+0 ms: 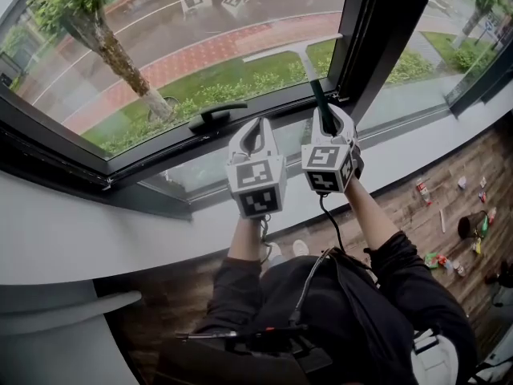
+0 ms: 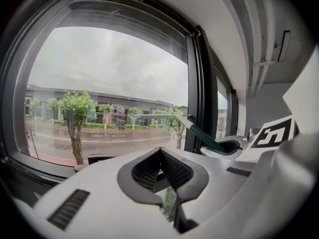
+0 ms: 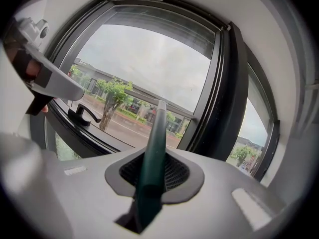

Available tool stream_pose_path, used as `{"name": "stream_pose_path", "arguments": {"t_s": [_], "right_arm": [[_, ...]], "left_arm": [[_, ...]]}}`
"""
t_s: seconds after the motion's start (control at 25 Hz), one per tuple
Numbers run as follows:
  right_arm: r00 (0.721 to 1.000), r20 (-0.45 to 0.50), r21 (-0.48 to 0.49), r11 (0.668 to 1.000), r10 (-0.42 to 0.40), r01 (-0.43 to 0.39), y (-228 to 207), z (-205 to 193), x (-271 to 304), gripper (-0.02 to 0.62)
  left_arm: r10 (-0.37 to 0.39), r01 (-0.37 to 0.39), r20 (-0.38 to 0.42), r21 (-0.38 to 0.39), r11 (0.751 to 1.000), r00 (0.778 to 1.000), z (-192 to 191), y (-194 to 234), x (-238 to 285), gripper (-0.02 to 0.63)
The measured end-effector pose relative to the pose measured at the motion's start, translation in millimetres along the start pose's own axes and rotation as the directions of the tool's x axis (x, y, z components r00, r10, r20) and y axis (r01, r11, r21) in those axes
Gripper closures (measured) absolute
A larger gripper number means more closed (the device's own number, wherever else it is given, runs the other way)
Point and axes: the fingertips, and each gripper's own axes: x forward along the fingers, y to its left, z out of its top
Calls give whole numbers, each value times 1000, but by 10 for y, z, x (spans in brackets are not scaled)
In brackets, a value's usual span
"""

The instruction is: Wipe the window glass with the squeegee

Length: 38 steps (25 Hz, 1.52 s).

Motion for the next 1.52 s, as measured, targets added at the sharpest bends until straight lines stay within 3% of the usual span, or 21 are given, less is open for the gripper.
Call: {"name": "stream_pose_path", "arguments": {"t_s": [0.44,1.52], "right_arm": [[994,-93,13,998,57,-56,215,-323,23,535],[968,-228,-6,994,107,-111,420,-897,91,535]], "left_arm": [[13,-14,-48,-15,1000,999,-252,55,13,603],[32,-40,-177,-42,998,984,-747,82,-7,603]]}}
